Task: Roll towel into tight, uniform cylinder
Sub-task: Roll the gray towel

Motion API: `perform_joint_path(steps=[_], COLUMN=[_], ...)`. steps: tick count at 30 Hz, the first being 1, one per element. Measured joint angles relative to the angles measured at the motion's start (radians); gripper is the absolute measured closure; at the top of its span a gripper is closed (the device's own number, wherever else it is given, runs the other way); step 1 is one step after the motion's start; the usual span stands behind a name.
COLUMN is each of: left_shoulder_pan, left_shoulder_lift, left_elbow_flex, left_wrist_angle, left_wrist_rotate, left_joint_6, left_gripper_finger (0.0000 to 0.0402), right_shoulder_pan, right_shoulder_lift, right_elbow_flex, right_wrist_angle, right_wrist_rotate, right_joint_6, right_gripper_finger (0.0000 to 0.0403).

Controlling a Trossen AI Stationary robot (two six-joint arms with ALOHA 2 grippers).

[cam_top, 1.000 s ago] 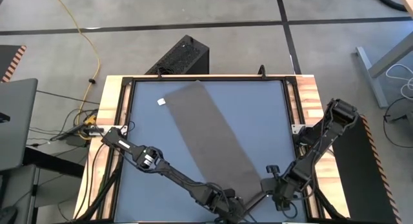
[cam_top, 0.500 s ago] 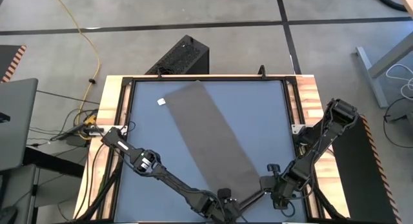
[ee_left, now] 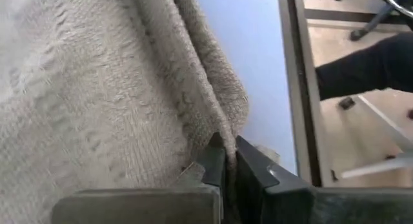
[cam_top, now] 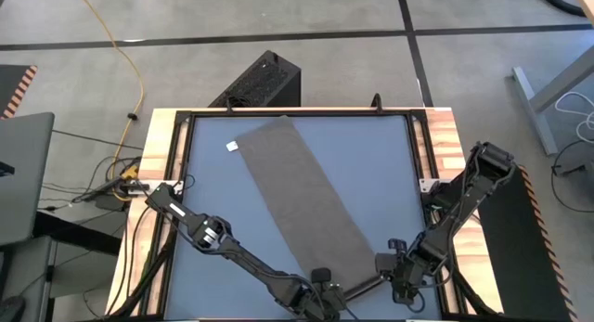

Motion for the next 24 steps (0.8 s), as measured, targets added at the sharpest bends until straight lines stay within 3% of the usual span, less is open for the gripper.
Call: perform_joint_path(steps=[6, 10, 24], left_shoulder_pan=[0.0, 0.002, 0.027], left_shoulder_lift=[0.0, 0.0, -0.002], left_elbow_flex=[0.006, -0.01, -0.01], left_wrist_angle=[0.082, 0.137, 0.145], left_wrist_rotate=[0.129, 0.163, 0.334], left_joint_6=[-0.005, -0.039, -0.17], left_gripper_finger=[0.0401, 0.0401, 0.0401], right_shoulder_pan=[0.007, -0.017, -0.11], right_shoulder_lift=[0.0, 0.0, 0.001], right_elbow_flex=[0.001, 0.001, 0.001], right_wrist_angle=[0.058, 0.055, 0.053], right_wrist_rotate=[-0.062, -0.072, -0.078], right_joint_6=[0.006, 0.018, 0.008], right_gripper_finger=[0.0374, 0.0376, 0.0377])
